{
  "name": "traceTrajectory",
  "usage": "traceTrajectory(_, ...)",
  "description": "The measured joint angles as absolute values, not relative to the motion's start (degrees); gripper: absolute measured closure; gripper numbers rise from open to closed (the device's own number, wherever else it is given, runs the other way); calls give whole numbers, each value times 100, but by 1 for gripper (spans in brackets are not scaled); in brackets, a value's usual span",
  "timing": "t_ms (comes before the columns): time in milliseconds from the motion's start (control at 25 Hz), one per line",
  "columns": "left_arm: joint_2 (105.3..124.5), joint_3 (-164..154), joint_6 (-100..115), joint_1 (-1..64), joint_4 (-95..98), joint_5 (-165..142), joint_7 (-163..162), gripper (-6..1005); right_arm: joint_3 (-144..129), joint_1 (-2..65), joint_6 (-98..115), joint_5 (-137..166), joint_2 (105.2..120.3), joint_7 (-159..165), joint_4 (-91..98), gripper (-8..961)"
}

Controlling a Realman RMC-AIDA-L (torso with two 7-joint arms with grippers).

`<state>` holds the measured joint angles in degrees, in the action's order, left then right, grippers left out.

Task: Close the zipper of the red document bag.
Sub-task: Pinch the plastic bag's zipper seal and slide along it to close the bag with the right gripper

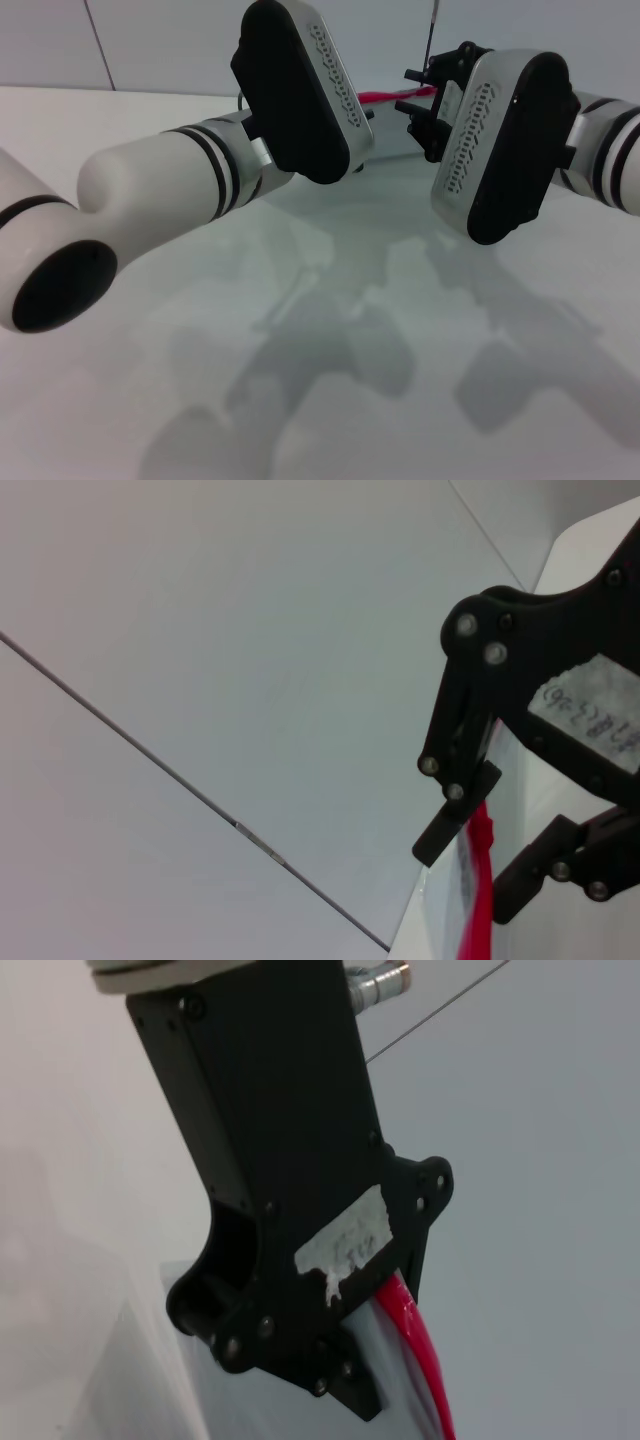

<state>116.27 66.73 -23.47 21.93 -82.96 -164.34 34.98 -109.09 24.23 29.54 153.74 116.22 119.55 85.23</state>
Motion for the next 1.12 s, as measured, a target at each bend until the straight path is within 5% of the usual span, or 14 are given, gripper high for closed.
traceTrajectory(1120,11628,6706,-2347,2223,-8295,-16436,3498,939,-10934,2382,2952,15521,11628,11962,8593,883)
